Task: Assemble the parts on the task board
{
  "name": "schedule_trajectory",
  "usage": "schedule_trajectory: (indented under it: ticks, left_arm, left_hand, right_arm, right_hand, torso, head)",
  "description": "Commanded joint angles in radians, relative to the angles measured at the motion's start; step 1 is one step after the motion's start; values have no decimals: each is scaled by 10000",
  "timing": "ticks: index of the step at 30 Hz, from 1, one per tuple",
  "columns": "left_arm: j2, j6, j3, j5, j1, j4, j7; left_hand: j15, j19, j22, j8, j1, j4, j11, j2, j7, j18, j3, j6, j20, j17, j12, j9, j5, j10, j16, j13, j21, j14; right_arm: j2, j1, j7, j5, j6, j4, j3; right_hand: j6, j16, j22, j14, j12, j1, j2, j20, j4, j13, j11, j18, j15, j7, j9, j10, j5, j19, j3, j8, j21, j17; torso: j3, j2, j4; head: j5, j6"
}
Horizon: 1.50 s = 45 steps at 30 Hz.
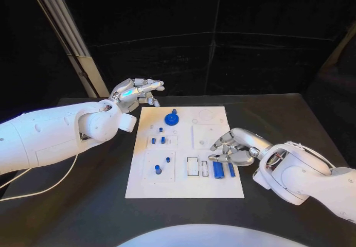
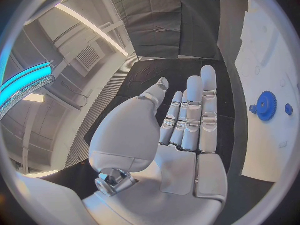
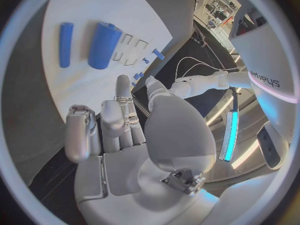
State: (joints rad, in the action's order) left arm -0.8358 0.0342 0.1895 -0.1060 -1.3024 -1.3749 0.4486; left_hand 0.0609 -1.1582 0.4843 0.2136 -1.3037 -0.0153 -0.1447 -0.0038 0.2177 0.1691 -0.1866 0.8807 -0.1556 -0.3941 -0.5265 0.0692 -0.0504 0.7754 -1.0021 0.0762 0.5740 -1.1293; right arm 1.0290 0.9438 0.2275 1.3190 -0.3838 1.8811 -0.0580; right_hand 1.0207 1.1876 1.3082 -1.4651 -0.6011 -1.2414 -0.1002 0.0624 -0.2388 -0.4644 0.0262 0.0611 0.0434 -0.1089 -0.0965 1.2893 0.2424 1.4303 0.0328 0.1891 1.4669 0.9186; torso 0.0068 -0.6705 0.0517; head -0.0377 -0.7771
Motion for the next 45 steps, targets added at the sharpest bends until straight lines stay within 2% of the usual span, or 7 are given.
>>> schedule_trajectory:
  ticks: [1, 6, 12, 19, 24, 38, 45]
  left_arm:
    - [-17, -138, 18, -1, -17, -33, 85]
    - [-37, -144, 52, -1, -17, -26, 94]
    - [-55, -151, 69, -1, -17, -20, 101]
    - [-69, -150, 76, -1, -16, -24, 111]
    - [-73, -154, 78, -1, -16, -22, 113]
    - [-73, -160, 82, 0, -15, -3, 107]
    - [-74, -171, 83, 0, -15, -1, 96]
  left_hand:
    - [-22, -84, -13, 38, -12, 19, -35, 89, -15, 132, 63, -35, 2, 7, -57, 2, 14, -67, -52, -12, -33, 63]
    - [-22, -84, -13, 38, -12, 19, -35, 89, -15, 132, 63, -35, 2, 7, -57, 2, 14, -67, -52, -12, -33, 63]
    - [-21, -85, -17, 45, -8, 21, -34, 88, -18, 132, 73, -33, 2, 10, -64, 3, 14, -71, -54, -14, -37, 66]
    - [-21, -85, -17, 45, -8, 21, -34, 88, -18, 132, 73, -33, 2, 10, -64, 3, 14, -71, -54, -14, -37, 66]
    - [-21, -85, -17, 45, -8, 21, -34, 88, -18, 132, 73, -33, 2, 10, -64, 3, 14, -71, -54, -14, -37, 66]
    - [-21, -85, -17, 45, -8, 21, -34, 88, -18, 132, 73, -33, 2, 10, -64, 3, 14, -71, -54, -14, -37, 66]
    - [-21, -85, -17, 45, -8, 21, -34, 88, -18, 132, 73, -33, 2, 10, -64, 3, 14, -71, -54, -14, -37, 66]
  right_arm:
    - [135, -19, 1593, -305, 126, 91, -5]
    - [241, -119, 2475, 76, 336, 147, -4]
    - [172, -380, 3190, 714, 819, 222, -5]
    - [-47, -571, 3480, 1184, 1291, 222, -5]
    - [-224, -611, 3541, 1495, 1320, 186, -6]
    - [-604, -636, 3666, 2127, 1431, 35, -7]
    - [-746, -637, 3902, 2366, 1654, -71, -7]
  right_hand:
    - [-173, 22, 576, -162, -291, 226, 106, 45, -401, -468, 7, -115, 40, -52, -28, -256, 13, 17, -322, 166, 20, -27]
    - [-353, 94, 628, -140, -1170, 251, 205, 49, -500, -1669, 31, -120, 16, -43, -79, -272, 61, 43, -795, 462, 45, 22]
    - [-451, 240, 694, -155, -1926, 501, 253, 45, -528, -2750, 14, -132, 18, -13, -172, -184, -33, 83, -1371, 853, 76, 191]
    - [-536, 547, 717, -221, -2617, 590, 286, 26, -530, -3651, -15, -136, 40, 21, -274, 10, -121, 94, -1685, 1150, 84, 653]
    - [-590, 671, 762, -244, -2881, 587, 300, 24, -529, -3996, -18, -147, 42, 25, -312, 83, -131, 123, -1774, 1254, 106, 841]
    - [-631, 1107, 959, -324, -3779, 353, 506, 4, -506, -5101, -63, -193, 68, 79, -481, 376, 3, 251, -1937, 1657, 207, 1518]
    - [-677, 1455, 1100, -383, -4328, 10, 680, -18, -465, -5800, -94, -225, 92, 113, -629, 559, 502, 338, -2049, 1907, 280, 2080]
  torso:
    - [12, 31, 143]
    - [12, 38, 196]
    - [7, 20, 159]
    - [12, 19, 178]
    - [9, 21, 202]
    - [-2, 14, 164]
    - [-7, 16, 171]
  head:
    - [86, 23]
    - [170, 29]
    - [203, 4]
    - [177, -46]
    - [179, -57]
    - [187, -110]
    - [182, -123]
